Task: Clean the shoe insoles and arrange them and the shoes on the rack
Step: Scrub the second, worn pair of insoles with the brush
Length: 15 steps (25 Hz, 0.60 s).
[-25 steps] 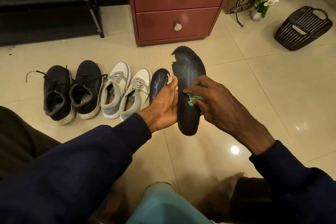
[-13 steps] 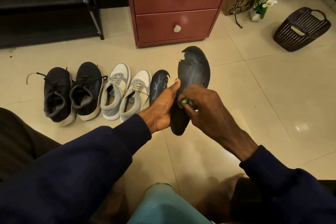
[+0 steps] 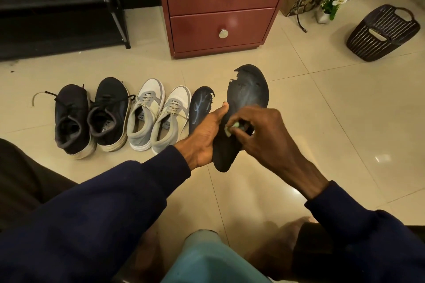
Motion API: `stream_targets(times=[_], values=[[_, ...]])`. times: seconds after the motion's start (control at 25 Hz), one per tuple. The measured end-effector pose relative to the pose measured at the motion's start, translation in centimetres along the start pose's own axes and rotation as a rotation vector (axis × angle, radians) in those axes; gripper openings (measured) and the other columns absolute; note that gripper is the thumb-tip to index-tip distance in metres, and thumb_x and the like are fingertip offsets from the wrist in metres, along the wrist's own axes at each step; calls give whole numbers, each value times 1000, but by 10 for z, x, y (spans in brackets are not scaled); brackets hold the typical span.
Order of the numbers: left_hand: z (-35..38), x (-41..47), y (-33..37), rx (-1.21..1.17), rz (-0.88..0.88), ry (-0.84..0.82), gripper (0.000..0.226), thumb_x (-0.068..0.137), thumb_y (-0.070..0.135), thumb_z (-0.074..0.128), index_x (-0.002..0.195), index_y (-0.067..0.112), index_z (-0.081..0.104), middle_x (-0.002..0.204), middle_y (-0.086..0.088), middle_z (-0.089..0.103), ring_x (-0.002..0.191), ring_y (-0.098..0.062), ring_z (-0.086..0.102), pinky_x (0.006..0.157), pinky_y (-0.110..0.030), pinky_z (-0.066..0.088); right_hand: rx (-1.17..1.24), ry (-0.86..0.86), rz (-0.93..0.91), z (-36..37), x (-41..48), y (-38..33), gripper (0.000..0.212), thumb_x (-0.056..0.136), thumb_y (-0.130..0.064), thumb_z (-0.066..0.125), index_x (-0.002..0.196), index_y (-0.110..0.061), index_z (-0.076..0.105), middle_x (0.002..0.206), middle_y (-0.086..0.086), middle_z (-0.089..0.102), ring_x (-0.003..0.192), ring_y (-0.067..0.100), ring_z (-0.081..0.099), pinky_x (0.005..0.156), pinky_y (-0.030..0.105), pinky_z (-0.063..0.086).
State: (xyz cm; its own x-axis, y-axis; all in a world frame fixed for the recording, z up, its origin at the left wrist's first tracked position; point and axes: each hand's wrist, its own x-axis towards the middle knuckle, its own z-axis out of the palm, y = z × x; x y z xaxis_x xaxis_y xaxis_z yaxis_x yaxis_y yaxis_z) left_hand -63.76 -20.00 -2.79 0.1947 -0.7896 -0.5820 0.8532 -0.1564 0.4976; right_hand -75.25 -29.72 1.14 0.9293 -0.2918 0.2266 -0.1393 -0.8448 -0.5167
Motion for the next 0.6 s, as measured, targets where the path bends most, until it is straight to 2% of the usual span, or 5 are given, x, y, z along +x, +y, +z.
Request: stream_targets(times=[0.16, 0.28, 0.36, 0.48, 0.6], values=[[3, 0, -3, 44, -13, -39, 52, 107, 48, 45, 141, 10, 57, 121, -19, 69, 95, -36, 69, 72, -42, 57, -107, 234, 88, -13, 9, 28, 19, 76, 3, 79, 90, -8, 72, 87, 7, 69, 78, 19, 60, 70, 30, 53], [-3, 3, -1, 50, -16, 23, 48, 102, 49, 56, 129, 11, 67, 113, -15, 69, 95, -29, 68, 86, -44, 58, 51, 28, 33, 1, -3, -1, 17, 79, -1, 78, 91, -13, 74, 88, -2, 69, 77, 7, 60, 70, 19, 52], [-5, 3, 0, 64, -10, 36, 46, 101, 50, 58, 125, 12, 69, 108, -13, 69, 94, -28, 68, 90, -44, 56, 35, -77, -50, 3, -5, -6, 18, 79, 0, 76, 88, -14, 73, 87, -2, 69, 79, 11, 61, 72, 28, 54], [0, -1, 0, 55, -17, -31, 46, 107, 44, 45, 134, 10, 60, 114, -17, 71, 91, -35, 70, 72, -39, 59, -110, 150, 34, -13, 10, 28, 20, 76, 5, 75, 87, -11, 72, 87, 5, 69, 80, 21, 60, 70, 42, 54], [0, -2, 1, 38, -25, -68, 47, 107, 43, 45, 135, 8, 58, 114, -18, 71, 93, -36, 70, 72, -39, 59, -69, 207, 76, -12, 8, 26, 20, 77, 4, 74, 90, -11, 73, 90, 4, 70, 82, 19, 62, 73, 40, 54]])
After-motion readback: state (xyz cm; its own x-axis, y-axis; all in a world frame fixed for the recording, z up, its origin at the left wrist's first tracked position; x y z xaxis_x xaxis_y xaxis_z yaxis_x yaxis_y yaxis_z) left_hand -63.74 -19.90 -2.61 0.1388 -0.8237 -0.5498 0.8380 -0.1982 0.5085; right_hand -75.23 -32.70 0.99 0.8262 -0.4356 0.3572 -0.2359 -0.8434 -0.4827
